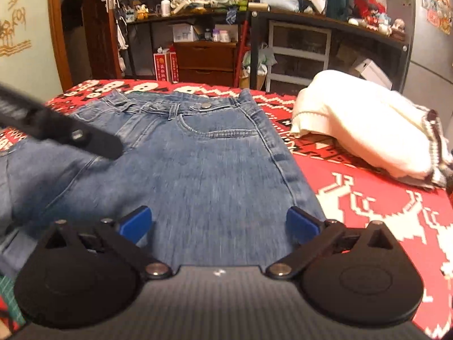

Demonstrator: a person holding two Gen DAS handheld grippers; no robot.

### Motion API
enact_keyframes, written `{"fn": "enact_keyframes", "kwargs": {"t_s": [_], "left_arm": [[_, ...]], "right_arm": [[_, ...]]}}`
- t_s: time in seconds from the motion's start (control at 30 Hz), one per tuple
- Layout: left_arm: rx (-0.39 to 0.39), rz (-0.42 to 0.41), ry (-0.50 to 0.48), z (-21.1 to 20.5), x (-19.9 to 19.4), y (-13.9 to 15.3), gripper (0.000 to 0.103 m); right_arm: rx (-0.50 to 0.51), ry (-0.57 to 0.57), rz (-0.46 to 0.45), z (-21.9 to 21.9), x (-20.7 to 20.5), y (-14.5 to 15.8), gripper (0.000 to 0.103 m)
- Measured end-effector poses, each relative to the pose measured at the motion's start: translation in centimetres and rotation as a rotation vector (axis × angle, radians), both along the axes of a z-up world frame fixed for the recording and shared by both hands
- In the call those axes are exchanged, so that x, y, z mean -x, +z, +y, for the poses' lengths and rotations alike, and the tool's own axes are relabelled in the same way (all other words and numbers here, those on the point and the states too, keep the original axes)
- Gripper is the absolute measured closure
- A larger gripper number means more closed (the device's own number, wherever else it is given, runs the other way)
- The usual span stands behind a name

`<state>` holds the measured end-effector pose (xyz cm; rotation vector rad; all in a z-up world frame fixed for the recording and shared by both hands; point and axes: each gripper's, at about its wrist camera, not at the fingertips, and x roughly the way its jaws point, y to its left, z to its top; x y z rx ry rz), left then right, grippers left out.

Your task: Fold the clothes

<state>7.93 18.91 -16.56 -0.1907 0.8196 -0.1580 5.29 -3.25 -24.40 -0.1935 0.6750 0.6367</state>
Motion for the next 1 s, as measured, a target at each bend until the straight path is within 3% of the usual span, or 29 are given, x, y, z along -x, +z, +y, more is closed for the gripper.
{"fn": "enact_keyframes", "kwargs": {"t_s": [0.17,0.37,0.6,0.7,0.73,0.77,0.83,0.93,1.0], "left_arm": [[-0.030,0.030,-0.024,-0.3,0.2,-0.1,0.042],[-0.039,0.044,-0.055,-1.4,-0.3,-0.3,0.042],[-0.060,0.020,-0.044,-2.2,-1.4,0.4,0.037],[-0.048,0.011,-0.026,-2.2,-2.2,0.9,0.037],[-0.047,0.012,-0.020,-2.1,-2.5,0.9,0.038],[-0.048,0.015,-0.013,-2.2,-2.9,0.8,0.039],[-0.053,0.032,-0.019,-2.6,-3.7,0.4,0.053],[-0.066,0.077,-0.038,-3.8,-5.4,-0.7,0.078],[-0.063,0.097,-0.048,-4.6,-6.4,-1.6,0.084]], "right_arm": [[0.013,0.007,0.030,0.6,-1.2,-0.9,0.000],[0.011,-0.001,0.017,-1.5,0.5,-1.3,0.001],[-0.069,-0.040,-0.002,-3.2,0.9,0.5,0.003],[-0.089,-0.040,-0.018,-3.5,-0.5,1.9,0.024],[-0.086,-0.039,-0.013,-3.6,-1.2,2.2,0.039],[-0.084,-0.038,-0.009,-3.6,-1.9,2.6,0.061],[-0.079,-0.037,0.003,-3.8,-3.4,3.2,0.088],[-0.083,-0.026,0.032,-3.9,-5.7,3.3,0.094],[-0.064,-0.016,0.054,-3.5,-7.3,2.9,0.097]]}}
